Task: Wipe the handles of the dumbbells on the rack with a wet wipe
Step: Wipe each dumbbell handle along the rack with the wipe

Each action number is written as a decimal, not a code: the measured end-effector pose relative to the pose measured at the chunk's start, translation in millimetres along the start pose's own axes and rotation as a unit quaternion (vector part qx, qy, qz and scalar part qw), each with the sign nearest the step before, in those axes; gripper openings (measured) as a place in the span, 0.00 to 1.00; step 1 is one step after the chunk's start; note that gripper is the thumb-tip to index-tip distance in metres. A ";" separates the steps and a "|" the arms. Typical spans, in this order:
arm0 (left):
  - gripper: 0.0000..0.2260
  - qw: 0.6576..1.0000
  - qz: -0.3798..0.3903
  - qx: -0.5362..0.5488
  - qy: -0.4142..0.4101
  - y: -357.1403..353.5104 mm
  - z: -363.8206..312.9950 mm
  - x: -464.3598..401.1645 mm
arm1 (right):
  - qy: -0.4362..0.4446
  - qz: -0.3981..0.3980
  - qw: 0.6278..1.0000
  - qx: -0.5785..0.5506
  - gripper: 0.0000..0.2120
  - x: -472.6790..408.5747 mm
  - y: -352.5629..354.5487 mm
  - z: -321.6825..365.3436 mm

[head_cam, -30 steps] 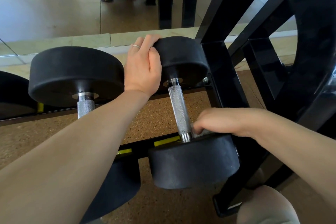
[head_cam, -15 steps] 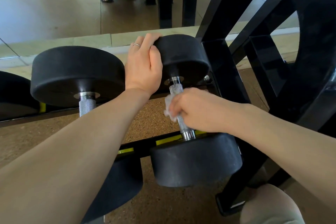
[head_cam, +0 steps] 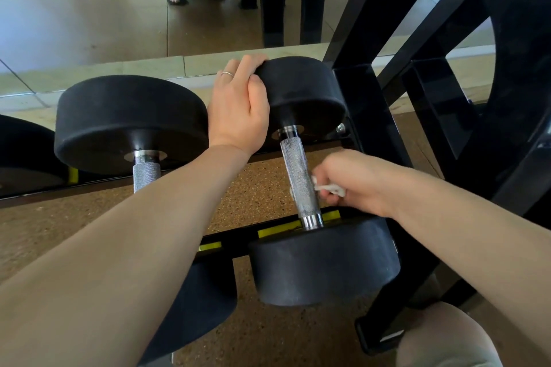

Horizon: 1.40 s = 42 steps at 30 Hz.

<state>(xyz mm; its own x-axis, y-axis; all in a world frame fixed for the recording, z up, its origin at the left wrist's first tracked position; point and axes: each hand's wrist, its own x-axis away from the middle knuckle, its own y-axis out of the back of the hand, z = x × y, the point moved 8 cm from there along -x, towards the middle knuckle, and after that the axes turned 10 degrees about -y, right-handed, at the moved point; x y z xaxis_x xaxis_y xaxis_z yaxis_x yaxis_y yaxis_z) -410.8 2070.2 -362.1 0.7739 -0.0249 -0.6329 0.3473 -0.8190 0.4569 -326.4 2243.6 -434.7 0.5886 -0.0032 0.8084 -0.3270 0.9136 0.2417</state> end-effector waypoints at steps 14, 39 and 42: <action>0.18 1.000 0.015 -0.012 -0.015 -0.3 -0.3 -1.1 | 0.249 -0.096 0.758 0.595 0.12 33.1 -54.5 40.9; 0.19 0.944 0.199 -0.262 -0.018 136.0 11.7 -42.1 | 0.336 -0.064 0.910 0.235 0.16 96.6 -91.1 96.3; 0.22 0.951 0.208 -0.210 0.093 157.4 51.8 -20.7 | 0.420 -0.081 0.860 0.279 0.20 88.4 -141.5 103.5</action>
<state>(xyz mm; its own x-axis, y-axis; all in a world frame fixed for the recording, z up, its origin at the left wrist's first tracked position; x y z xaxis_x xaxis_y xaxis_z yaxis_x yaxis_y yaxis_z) -399.6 1912.1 -309.5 0.9572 -0.1632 -0.2390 0.1412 -0.4575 0.8779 -304.6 2071.9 -341.9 0.9098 0.3966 0.1223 -0.3552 0.5915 0.7238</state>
